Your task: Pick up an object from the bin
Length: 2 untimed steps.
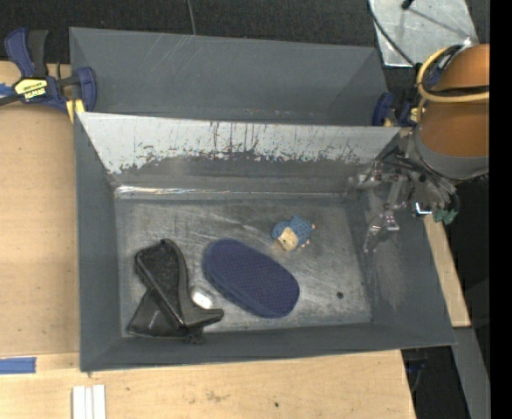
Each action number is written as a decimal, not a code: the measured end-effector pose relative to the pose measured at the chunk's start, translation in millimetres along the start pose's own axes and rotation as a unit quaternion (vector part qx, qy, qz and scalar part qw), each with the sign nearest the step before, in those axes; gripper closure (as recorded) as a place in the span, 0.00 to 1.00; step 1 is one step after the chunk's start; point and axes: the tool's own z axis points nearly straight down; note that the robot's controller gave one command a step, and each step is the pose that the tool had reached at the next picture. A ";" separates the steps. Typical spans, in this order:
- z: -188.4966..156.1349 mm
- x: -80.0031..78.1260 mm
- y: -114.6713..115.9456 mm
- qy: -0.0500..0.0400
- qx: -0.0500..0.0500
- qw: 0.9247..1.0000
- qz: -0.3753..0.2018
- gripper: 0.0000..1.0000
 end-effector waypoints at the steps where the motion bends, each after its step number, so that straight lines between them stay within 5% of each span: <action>1: 118.3 -38.5 74.7 -0.006 0.000 0.999 0.040 0.00; 2: 88.5 -36.3 79.7 -0.006 0.000 0.996 0.089 0.00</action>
Offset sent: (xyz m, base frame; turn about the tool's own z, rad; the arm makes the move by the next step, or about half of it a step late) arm 0.0353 0.0742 -0.1205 0.0802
